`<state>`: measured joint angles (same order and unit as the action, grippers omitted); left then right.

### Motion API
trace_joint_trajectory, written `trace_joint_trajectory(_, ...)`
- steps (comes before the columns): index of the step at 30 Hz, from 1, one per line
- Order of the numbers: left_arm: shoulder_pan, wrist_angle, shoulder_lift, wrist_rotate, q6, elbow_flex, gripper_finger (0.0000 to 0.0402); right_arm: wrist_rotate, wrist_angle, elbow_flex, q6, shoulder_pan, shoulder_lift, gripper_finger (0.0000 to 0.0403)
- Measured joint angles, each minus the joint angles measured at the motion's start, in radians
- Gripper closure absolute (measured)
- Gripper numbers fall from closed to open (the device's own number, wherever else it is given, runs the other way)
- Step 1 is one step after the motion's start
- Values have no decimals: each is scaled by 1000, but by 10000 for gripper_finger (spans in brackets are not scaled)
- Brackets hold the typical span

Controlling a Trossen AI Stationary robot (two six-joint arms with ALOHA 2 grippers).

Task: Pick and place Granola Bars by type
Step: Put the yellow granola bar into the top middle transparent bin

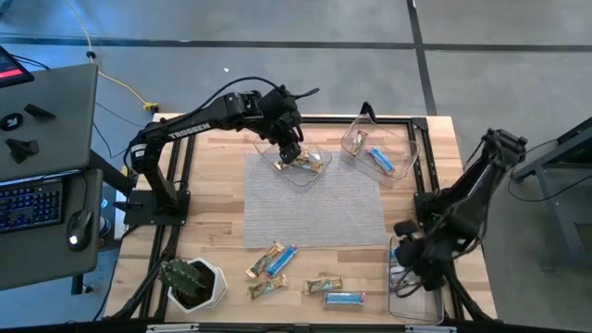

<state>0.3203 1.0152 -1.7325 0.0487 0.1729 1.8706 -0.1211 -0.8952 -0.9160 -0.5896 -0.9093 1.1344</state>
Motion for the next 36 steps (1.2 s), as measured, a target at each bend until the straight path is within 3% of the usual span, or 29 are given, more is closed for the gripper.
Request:
trace_joint_trajectory(4,0,-86,0,-9,41,0,234,-380,70,-18,217,-1,-84,249)
trace_joint_trajectory(8,0,-151,0,13,68,0,234,-745,176,-18,283,0,-136,247)
trace_joint_trajectory(12,0,-215,0,13,82,-1,234,-929,194,-18,276,0,-154,247)
trace_joint_trajectory(25,-5,-268,-4,46,305,1,234,-868,175,-18,-40,0,-66,248)
trace_joint_trajectory(27,-41,-203,-19,67,309,2,234,-844,177,-18,-64,0,-47,248)
trace_joint_trajectory(31,-197,0,-74,-14,340,0,234,-816,181,-18,-57,-1,-7,249)
trace_joint_trajectory(36,-405,100,-144,-94,513,0,234,-742,182,-18,-39,1,27,249)
